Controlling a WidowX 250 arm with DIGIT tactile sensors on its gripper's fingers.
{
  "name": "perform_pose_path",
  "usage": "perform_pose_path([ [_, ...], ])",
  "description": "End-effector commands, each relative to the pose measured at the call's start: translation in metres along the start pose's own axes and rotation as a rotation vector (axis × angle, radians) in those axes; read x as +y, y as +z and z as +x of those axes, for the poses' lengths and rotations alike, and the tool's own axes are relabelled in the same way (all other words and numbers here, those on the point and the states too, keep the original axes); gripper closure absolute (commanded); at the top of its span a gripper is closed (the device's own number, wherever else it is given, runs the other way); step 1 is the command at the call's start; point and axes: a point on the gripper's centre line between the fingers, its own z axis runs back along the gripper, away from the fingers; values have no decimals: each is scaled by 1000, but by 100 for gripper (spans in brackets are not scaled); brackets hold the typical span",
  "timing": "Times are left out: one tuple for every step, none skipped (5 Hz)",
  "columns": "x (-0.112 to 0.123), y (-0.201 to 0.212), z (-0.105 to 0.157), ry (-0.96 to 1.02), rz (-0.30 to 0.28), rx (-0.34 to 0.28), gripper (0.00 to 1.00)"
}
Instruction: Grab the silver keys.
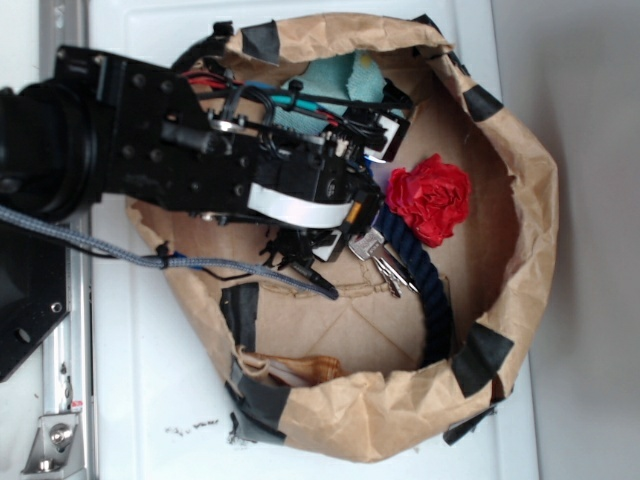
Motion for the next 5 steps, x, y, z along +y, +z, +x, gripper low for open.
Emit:
perform_pose_path([
  [-14, -10, -17, 3, -37, 47, 100],
  [-15, -11, -18, -4, -31, 45, 100],
  [-15, -10, -18, -7, -28, 36, 100],
  [-15, -11, -19, -7, -31, 35, 100],
  [-15, -11, -19, -5, -31, 36, 100],
])
